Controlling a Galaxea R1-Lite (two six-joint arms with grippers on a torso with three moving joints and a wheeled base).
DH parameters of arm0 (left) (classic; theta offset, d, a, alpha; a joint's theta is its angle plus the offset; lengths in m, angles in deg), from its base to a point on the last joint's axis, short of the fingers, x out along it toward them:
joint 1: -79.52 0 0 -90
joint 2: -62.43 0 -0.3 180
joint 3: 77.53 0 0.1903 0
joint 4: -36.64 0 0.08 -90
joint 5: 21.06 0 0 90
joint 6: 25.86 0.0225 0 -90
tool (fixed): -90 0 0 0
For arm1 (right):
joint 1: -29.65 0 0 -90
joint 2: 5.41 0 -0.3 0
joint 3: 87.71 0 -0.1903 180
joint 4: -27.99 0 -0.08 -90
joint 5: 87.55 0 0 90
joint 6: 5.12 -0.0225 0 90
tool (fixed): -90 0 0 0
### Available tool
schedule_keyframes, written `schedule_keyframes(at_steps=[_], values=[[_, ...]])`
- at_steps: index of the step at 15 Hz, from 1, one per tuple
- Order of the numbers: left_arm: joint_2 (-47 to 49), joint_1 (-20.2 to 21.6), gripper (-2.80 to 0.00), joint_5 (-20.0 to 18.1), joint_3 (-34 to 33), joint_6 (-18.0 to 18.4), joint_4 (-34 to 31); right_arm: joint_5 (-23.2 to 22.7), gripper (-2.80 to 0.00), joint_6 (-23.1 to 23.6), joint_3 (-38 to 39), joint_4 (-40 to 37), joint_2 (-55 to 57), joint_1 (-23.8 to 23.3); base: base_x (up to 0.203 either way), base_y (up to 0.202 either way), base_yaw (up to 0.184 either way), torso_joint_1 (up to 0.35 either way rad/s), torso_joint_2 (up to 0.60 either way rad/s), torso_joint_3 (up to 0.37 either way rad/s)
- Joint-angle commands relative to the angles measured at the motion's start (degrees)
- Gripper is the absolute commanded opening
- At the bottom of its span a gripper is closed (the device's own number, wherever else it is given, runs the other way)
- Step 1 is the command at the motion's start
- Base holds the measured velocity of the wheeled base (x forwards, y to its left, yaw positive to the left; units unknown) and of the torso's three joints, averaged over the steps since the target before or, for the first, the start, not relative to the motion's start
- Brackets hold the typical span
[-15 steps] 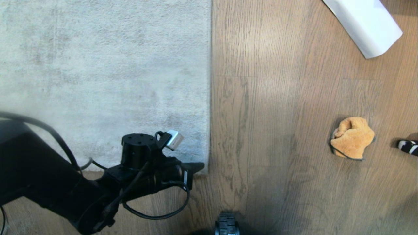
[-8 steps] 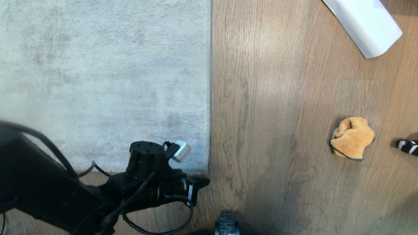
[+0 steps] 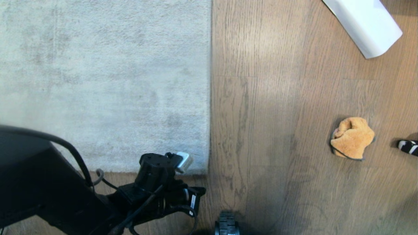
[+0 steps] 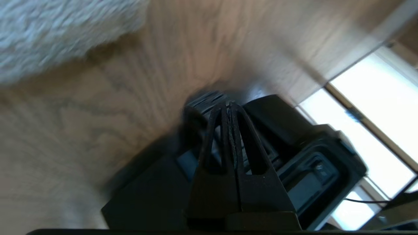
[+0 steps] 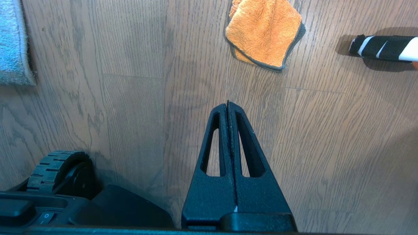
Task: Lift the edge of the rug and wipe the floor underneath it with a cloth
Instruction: Lift up the carpet
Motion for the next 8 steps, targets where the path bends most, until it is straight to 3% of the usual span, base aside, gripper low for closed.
schedule_keyframes(at_steps=[1,8], values=[[0.5,0.1,-2.80,1.2,-1.0,0.1,0.3,0.0,-2.80,0.0,0.0,0.0,0.0,0.0,0.000,0.000,0.000,0.000,0.00,0.000],[1.9,0.0,-2.80,6.1,-3.2,1.9,0.6,0.0,-2.80,0.0,0.0,0.0,0.0,0.0,0.000,0.000,0.000,0.000,0.00,0.000]])
